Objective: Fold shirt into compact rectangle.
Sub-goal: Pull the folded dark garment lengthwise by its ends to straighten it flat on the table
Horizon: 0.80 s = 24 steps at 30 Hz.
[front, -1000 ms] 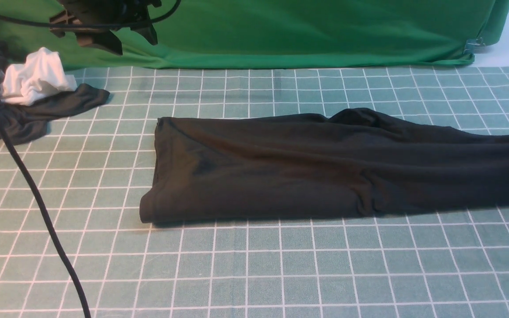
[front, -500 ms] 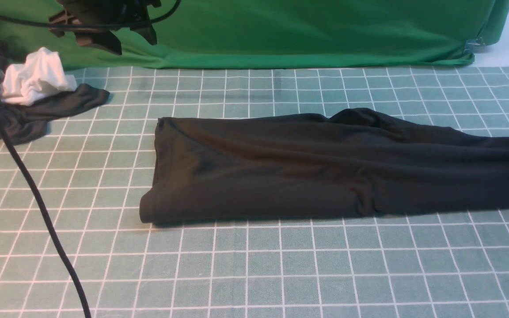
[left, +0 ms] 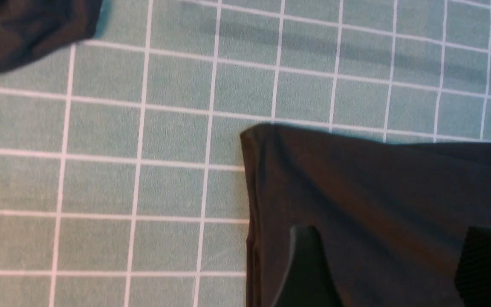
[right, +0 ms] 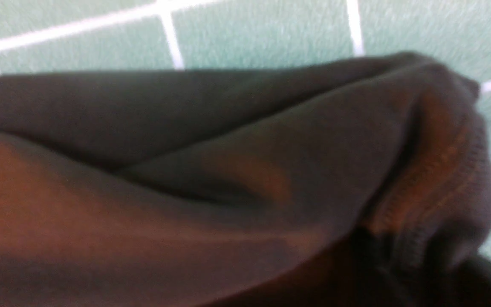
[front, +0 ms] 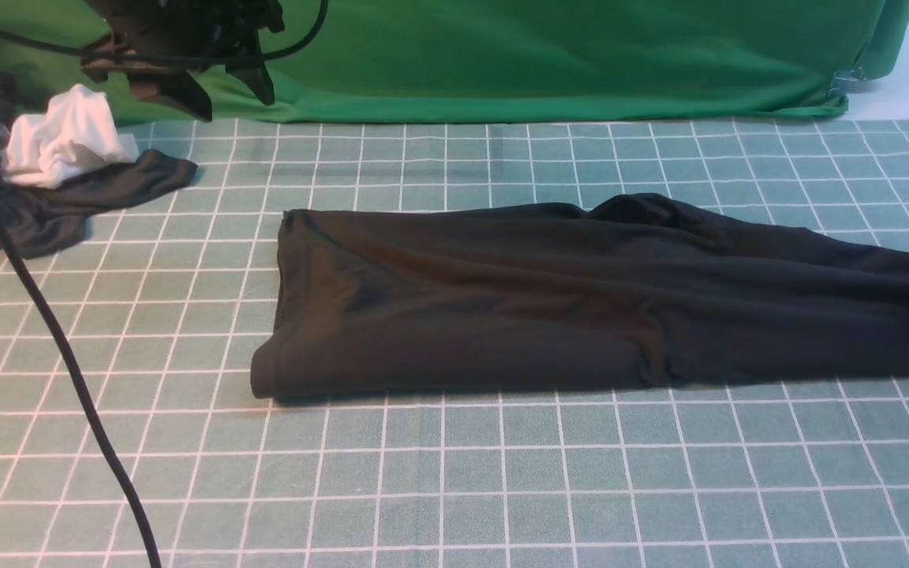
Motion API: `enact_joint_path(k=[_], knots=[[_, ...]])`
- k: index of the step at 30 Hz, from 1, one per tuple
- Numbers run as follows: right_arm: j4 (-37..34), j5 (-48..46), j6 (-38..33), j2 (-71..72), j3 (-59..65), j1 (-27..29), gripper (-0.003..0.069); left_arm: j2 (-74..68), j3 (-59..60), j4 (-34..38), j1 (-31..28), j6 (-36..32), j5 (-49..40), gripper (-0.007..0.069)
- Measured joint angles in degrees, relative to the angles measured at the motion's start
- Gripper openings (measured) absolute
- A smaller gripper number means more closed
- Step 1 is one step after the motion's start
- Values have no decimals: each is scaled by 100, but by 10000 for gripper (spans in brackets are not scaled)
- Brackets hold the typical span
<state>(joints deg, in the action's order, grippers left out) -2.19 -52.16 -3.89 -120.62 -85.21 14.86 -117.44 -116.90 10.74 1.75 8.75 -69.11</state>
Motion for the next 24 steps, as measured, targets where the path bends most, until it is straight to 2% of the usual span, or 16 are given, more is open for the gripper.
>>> enact_joint_path(k=[3, 5, 8, 11, 13, 15, 20, 24], knots=[[54, -75, 12, 27, 0, 0, 49, 41, 50, 42, 0, 0, -54, 340], [219, -324, 37, 72, 19, 7, 43, 196, 298, 193, 0, -29, -54, 281], [330, -611, 71, 185, 60, 127, 41, 767, 1249, 490, 38, -288, -12, 189], [399, -623, 85, 322, 124, 242, 41, 1388, 2441, 497, 225, -348, -5, 139], [421, -637, 89, 379, 129, 271, 41, 1661, 3139, 491, 372, -348, 160, 132], [421, -637, 89, 392, 129, 276, 41, 1848, 4054, 491, 573, -315, 720, 145], [404, -637, 89, 392, 129, 276, 41, 1784, 5021, 502, 768, -257, 1660, 242], [404, -632, 89, 392, 129, 276, 41, 1700, 5238, 458, 789, -230, 2207, 397]])
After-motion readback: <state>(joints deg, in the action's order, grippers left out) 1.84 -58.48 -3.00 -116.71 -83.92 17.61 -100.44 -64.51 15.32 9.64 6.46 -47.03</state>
